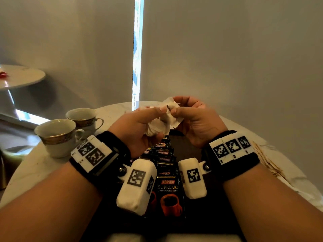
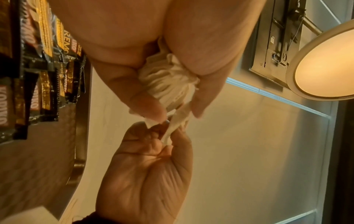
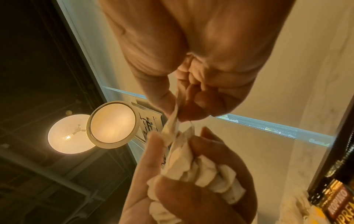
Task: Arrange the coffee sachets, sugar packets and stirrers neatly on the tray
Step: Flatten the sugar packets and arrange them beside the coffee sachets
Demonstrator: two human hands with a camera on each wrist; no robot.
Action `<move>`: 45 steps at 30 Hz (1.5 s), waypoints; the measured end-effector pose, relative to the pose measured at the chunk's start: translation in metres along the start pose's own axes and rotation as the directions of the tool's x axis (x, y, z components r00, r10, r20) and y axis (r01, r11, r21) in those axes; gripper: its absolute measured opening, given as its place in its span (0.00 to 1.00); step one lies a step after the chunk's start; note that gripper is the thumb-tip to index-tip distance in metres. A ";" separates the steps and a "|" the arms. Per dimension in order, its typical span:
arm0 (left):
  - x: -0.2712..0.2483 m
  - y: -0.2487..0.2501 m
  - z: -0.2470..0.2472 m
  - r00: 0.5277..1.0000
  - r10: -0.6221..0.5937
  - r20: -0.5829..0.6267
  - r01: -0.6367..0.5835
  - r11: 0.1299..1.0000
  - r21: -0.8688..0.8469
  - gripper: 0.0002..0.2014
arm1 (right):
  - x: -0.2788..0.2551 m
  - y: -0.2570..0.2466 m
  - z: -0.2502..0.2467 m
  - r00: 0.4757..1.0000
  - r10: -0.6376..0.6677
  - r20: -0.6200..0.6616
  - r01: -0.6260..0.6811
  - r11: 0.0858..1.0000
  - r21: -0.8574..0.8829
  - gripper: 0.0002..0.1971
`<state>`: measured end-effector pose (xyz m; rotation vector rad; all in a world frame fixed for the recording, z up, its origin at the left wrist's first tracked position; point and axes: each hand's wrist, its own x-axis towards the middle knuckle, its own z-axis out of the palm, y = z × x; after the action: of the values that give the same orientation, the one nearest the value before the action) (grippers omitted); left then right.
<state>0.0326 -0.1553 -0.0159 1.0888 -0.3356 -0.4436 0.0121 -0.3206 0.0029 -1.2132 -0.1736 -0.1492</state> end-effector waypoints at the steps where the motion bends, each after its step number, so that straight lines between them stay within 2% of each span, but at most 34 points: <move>1: 0.000 0.000 0.000 0.999 0.012 -0.029 -0.012 1.000 0.001 0.25 | 0.000 0.000 0.000 1.000 0.000 0.005 0.000 1.000 -0.001 0.16; 4: 0.002 0.001 -0.001 0.995 0.049 -0.085 -0.054 0.997 -0.056 0.24 | -0.001 0.002 -0.002 1.000 0.029 -0.005 -0.029 0.992 -0.122 0.20; 7: 0.002 0.001 0.000 0.993 0.057 -0.102 -0.065 0.995 -0.080 0.19 | -0.003 0.005 -0.001 0.998 0.052 -0.027 -0.057 0.967 -0.249 0.15; 11: 0.004 -0.003 -0.002 0.991 0.020 -0.136 -0.029 0.998 -0.063 0.17 | -0.001 0.000 -0.003 0.994 0.017 -0.106 -0.035 0.984 -0.172 0.10; 14: 0.005 0.001 -0.006 0.988 0.011 -0.155 -0.028 0.994 -0.105 0.09 | 0.010 -0.001 -0.018 0.974 -0.012 -0.227 -0.004 0.997 -0.071 0.10; 17: 0.005 0.004 -0.009 0.989 0.007 -0.151 -0.027 0.991 -0.133 0.10 | 0.025 0.009 -0.046 0.902 0.051 -0.429 -0.034 0.998 0.048 0.12; 19: 0.004 0.006 -0.010 0.988 0.000 -0.157 -0.023 0.989 -0.145 0.10 | 0.029 0.022 -0.065 0.831 0.170 -0.530 -0.140 0.985 0.097 0.12; 21: 0.003 0.007 -0.010 0.987 -0.005 -0.162 -0.020 0.988 -0.152 0.08 | 0.028 0.035 -0.078 0.771 0.286 -0.570 -0.277 0.955 0.104 0.08; 23: 0.003 0.008 -0.009 0.986 -0.011 -0.164 -0.015 0.987 -0.158 0.05 | 0.027 0.043 -0.085 0.740 0.346 -0.577 -0.377 0.924 0.070 0.06; 27: 0.004 0.008 -0.009 0.986 -0.024 -0.163 -0.001 0.988 -0.152 0.03 | 0.026 0.047 -0.085 0.745 0.391 -0.541 -0.471 0.882 -0.011 0.07; 31: 0.007 0.006 -0.012 0.986 -0.037 -0.165 0.011 0.987 -0.160 0.07 | 0.023 0.046 -0.081 0.760 0.432 -0.485 -0.513 0.857 -0.039 0.16; 35: 0.007 0.006 -0.011 0.986 -0.027 -0.162 -0.001 0.985 -0.170 0.14 | 0.021 0.043 -0.078 0.764 0.436 -0.476 -0.516 0.856 -0.045 0.09; 39: 0.004 0.006 -0.010 0.986 -0.028 -0.163 0.001 0.987 -0.162 0.07 | 0.022 0.047 -0.079 0.776 0.339 -0.531 -0.482 0.862 -0.155 0.08; 41: 0.003 0.006 -0.010 0.985 -0.028 -0.170 0.003 0.989 -0.147 0.05 | 0.023 0.048 -0.080 0.782 0.336 -0.525 -0.486 0.856 -0.176 0.06; 45: 0.002 0.006 -0.008 0.982 -0.025 -0.187 -0.002 0.989 -0.145 0.04 | 0.022 0.048 -0.079 0.791 0.356 -0.498 -0.492 0.853 -0.172 0.10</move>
<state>0.0393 -0.1473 -0.0137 0.9825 -0.1274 -0.3660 0.0480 -0.3784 -0.0631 -1.4509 0.5566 -0.0520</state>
